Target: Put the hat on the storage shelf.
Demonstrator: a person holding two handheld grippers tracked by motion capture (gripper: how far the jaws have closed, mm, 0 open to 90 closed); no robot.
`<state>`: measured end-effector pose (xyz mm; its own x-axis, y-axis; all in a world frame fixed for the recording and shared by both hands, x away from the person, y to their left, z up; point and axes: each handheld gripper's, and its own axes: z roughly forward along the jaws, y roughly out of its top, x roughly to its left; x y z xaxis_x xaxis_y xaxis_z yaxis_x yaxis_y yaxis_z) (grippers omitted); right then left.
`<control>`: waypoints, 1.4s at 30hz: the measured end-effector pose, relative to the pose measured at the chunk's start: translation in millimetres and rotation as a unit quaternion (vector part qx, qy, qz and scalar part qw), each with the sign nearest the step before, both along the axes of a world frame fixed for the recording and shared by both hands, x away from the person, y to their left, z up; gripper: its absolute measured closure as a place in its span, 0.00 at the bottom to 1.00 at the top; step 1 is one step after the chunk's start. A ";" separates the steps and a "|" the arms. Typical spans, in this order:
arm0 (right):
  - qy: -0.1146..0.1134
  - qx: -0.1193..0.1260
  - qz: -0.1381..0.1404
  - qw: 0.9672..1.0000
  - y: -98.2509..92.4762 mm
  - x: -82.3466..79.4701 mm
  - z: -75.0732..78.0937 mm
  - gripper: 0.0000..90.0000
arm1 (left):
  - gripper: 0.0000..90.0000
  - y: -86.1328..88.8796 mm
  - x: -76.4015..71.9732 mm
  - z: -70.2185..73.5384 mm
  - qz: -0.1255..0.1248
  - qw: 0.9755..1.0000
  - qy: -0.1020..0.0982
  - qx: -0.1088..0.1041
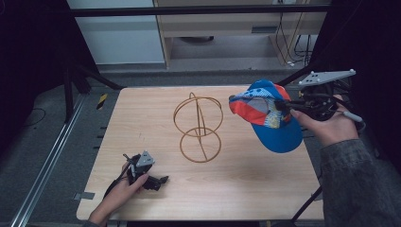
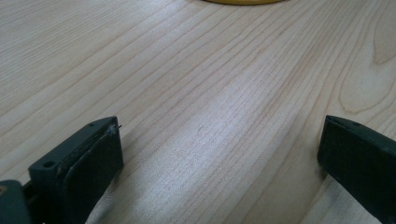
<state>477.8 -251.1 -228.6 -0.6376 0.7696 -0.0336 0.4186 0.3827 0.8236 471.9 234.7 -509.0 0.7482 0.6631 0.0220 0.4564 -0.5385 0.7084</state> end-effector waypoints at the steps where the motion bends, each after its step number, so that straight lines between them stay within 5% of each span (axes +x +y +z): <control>1: -0.003 0.002 0.000 1.000 0.9 0.6 1.3 1.00 | 0.00 -0.1 0.0 -0.1 0.000 1.000 0.000 0.000; 18: -0.037 -0.002 0.019 0.999 54.5 31.5 45.0 1.00 | 0.00 0.0 0.0 0.1 0.000 1.000 0.001 0.000; 42: -0.021 -0.022 0.064 0.997 146.8 88.1 47.8 1.00 | 0.00 0.0 -0.1 0.1 -0.001 1.000 0.001 0.000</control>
